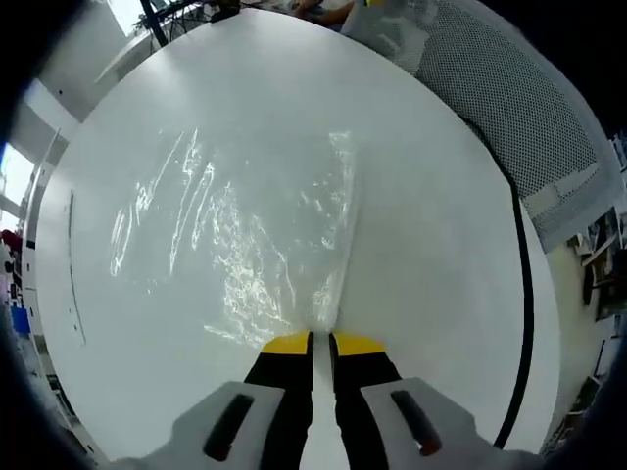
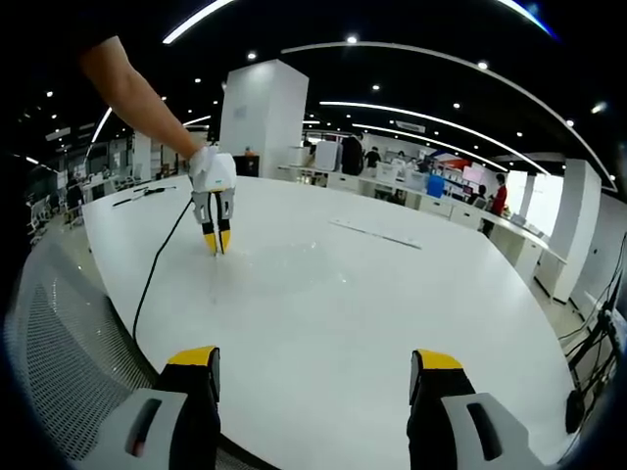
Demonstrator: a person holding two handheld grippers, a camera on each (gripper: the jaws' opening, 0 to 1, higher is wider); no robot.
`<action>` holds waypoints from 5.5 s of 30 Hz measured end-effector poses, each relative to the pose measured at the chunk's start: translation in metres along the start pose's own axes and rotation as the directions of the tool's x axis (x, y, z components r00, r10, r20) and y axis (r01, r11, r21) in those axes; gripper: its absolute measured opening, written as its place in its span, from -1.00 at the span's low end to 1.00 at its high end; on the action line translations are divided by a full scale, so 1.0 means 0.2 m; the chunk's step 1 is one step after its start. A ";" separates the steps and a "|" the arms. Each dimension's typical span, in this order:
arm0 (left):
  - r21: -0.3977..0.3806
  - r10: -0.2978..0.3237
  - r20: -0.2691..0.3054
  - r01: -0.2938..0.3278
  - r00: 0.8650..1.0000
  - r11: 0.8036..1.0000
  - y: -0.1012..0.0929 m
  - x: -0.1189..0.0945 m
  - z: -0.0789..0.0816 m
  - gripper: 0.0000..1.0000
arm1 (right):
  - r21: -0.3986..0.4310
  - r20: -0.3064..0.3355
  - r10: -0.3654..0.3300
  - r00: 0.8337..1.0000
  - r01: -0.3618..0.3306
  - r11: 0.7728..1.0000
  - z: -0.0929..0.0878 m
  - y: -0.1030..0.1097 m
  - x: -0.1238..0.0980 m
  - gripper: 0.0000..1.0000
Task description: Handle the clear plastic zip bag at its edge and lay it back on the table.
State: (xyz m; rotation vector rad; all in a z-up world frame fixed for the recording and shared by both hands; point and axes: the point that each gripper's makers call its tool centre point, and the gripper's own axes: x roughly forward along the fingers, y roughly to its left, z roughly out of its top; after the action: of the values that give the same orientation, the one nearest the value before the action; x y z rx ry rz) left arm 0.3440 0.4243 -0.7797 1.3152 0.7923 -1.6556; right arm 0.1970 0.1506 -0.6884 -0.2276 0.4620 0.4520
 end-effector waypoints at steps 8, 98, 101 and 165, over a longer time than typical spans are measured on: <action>-0.031 0.051 0.011 -0.051 0.999 0.998 0.01 0.00 -0.01 -1.00 | -0.002 -0.002 0.005 1.000 -0.005 1.000 0.00 0.01 0.00 0.57; -0.298 0.145 0.016 -0.134 0.989 0.945 -0.41 -0.37 0.48 -1.00 | -0.355 -0.009 0.387 0.922 -0.365 0.861 0.39 0.53 0.12 -0.43; -0.305 0.140 0.017 -0.128 0.990 0.944 -0.42 -0.37 0.50 -1.00 | -0.368 -0.016 0.399 0.917 -0.377 0.850 0.39 0.55 0.12 -0.47; -0.235 0.236 0.220 -0.184 0.947 0.954 -0.45 -0.32 0.77 -0.76 | -0.548 -0.157 0.477 0.865 -0.478 0.687 0.27 0.70 0.24 -1.00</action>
State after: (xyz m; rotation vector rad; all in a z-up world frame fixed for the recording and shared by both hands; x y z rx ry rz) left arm 0.2029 0.3441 -0.6830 0.9864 0.6352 -1.4823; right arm 0.1909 0.3081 -0.6795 -0.7038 0.3719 1.1172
